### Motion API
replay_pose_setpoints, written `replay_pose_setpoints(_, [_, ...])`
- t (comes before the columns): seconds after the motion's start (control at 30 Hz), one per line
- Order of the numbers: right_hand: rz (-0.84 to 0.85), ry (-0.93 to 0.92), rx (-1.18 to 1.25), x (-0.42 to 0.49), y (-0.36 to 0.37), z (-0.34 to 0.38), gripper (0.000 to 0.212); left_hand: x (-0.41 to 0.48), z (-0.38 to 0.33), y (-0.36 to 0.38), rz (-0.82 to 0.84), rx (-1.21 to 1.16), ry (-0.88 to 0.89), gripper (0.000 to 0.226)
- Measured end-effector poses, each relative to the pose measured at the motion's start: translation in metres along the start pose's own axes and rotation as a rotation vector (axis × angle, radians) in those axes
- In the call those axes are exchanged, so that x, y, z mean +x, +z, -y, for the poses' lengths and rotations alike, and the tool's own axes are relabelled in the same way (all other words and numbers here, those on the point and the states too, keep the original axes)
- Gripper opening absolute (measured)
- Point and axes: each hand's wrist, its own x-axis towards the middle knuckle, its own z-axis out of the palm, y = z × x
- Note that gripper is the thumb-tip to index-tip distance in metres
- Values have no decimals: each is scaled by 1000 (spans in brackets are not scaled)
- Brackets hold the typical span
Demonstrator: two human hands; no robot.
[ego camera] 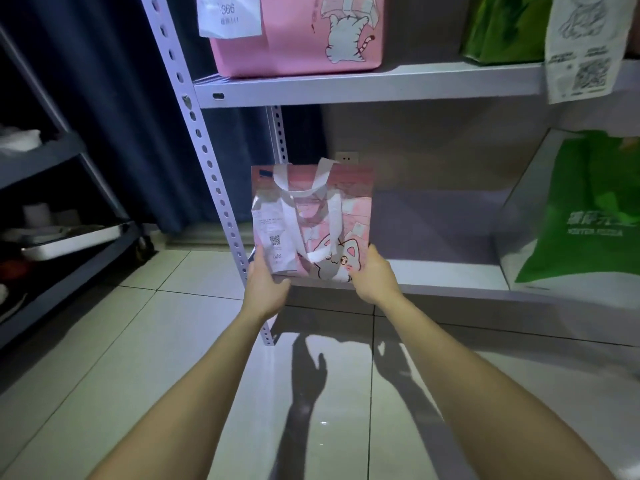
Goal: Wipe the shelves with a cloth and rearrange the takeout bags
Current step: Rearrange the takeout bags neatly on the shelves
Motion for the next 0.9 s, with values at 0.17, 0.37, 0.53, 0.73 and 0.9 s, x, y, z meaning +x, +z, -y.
replay_pose_setpoints(0.17, [62, -32, 73, 6, 19, 13, 30, -2, -1, -6, -95, 58, 12, 91])
replay_pose_setpoints(0.37, [-19, -35, 53, -3, -30, 3, 67, -24, -31, -8, -482, 181, -5, 76])
replay_pose_setpoints(0.53, [-188, -113, 73, -21, -117, -6, 52, -35, -89, 30, -378, 24, 284, 51])
replay_pose_setpoints(0.73, [-475, -177, 53, -53, -232, -52, 17, -62, -178, 125, -29, -78, 523, 40])
replay_pose_setpoints(0.9, [-841, -35, -67, -73, -303, -124, 19, -82, -234, 221, 421, -31, 483, 61])
